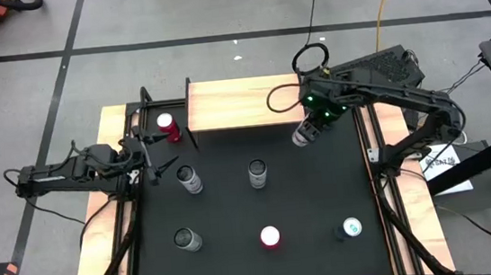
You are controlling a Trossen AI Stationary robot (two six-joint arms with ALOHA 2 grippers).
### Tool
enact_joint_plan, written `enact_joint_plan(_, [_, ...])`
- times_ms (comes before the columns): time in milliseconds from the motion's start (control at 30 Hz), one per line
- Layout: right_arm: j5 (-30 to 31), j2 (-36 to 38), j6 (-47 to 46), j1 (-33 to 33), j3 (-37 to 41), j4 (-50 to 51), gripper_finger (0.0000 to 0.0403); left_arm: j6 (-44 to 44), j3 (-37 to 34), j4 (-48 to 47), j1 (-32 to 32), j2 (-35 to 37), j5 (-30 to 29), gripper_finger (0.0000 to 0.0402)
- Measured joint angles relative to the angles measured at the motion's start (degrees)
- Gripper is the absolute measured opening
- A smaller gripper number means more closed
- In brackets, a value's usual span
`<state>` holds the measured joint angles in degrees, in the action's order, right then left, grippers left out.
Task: Place canned beverage on shelf
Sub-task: Put the right white pink soda can on the shelf
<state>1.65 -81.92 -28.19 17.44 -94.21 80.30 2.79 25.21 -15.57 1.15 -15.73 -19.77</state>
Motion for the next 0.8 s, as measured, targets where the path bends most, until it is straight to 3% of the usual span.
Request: enact_joint_plan(800, [-0.21,-15.46,16.56,13.89,-26.38,5.71,0.0227,1.58,0.00,0.00,0.00,-0.02,-0.02,0.0380])
